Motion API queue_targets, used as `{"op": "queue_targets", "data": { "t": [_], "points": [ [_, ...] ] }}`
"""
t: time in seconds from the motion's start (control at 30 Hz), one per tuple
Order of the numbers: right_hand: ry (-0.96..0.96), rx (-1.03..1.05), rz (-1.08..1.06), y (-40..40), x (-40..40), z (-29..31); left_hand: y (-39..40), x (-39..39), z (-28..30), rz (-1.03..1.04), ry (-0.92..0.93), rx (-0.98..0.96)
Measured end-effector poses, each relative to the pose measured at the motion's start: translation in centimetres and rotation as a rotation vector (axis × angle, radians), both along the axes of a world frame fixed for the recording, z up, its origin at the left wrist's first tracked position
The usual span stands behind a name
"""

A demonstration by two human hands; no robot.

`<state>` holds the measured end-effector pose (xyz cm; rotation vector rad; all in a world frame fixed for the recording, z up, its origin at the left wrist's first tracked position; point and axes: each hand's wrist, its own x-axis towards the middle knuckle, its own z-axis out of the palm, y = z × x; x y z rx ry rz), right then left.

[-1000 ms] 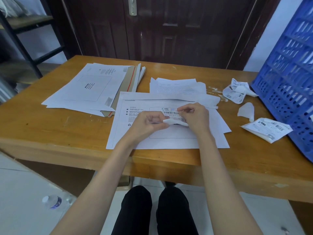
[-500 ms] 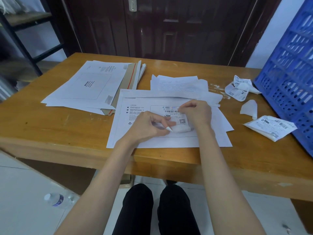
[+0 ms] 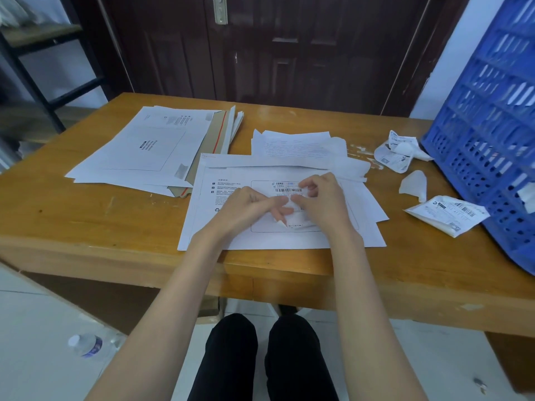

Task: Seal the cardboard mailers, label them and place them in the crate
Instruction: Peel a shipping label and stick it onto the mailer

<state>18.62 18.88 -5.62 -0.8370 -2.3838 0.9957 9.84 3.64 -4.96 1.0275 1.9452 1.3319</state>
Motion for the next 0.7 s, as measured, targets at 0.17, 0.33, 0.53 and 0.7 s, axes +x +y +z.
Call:
{"op": "queue_targets", "data": {
  "t": [0.17,0.33,0.53,0.7],
  "points": [
    [-0.056,0.108,-0.029,-0.5,1.4,-0.2,0.7,0.0,0.7,0.072,0.121,-0.002],
    [-0.020,0.055,-0.015,-0.6,2.2,0.0,0.9,0.3,-0.7,0.148,0.238,0.127],
    [-0.012,0.052,0.043,-0.5,2.8,-0.2,1.3,-0.2,-1.5,0.136,0.374,0.102],
    [-0.040,0.049,0.088,-0.3,3.1,0.0,1.2,-0.9,-1.2,0.054,0.423,0.019]
  ]
}}
